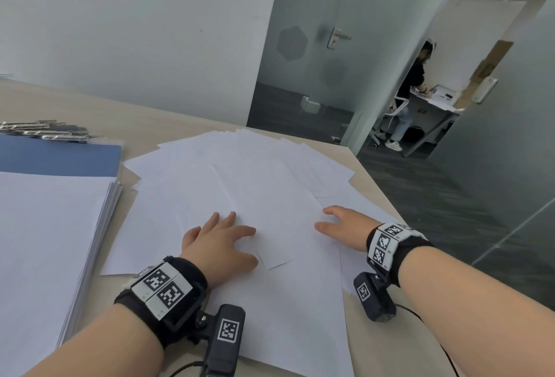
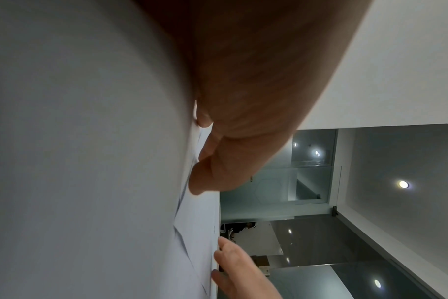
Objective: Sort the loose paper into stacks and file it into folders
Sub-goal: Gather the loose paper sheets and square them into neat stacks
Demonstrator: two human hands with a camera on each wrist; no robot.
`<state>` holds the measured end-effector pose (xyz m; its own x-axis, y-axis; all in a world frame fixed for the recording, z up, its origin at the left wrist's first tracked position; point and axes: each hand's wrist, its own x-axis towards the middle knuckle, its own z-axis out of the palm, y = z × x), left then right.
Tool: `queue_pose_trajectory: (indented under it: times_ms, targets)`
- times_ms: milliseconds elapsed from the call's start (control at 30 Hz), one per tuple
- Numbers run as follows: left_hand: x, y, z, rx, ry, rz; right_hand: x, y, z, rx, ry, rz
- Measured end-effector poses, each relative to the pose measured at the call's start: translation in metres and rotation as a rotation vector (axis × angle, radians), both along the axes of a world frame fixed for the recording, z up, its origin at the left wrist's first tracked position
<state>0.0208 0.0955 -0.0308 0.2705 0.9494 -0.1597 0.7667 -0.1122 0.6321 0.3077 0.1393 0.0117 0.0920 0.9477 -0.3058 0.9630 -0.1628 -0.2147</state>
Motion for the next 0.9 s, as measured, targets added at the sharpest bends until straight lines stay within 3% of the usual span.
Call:
queue_pose_trajectory:
  times_ms: [133, 300, 400, 500, 633, 900]
  targets:
    - [-0.001, -0.001, -0.002, -0.001, -0.005, 0.002, -0.012, 0.016, -0.007, -0.081, -0.099, 0.11]
    - [0.001, 0.0, 0.0, -0.026, 0.011, -0.016, -0.03, 0.031, 0.006, -0.093, 0.099, 0.217]
    - [0.001, 0.001, 0.0, -0.024, 0.025, -0.018, -0.027, 0.047, 0.014, -0.025, 0.231, 0.108]
    - [0.0, 0.002, -0.002, -0.027, 0.041, -0.024, -0.017, 0.072, 0.015, 0.059, 0.101, -0.023]
    - [0.001, 0.002, 0.0, -0.032, 0.054, -0.022, -0.007, 0.103, 0.011, 0.012, -0.11, -0.128]
    - [0.002, 0.003, -0.002, -0.037, 0.046, -0.014, -0.01, 0.14, -0.006, 0.049, -0.09, -0.203]
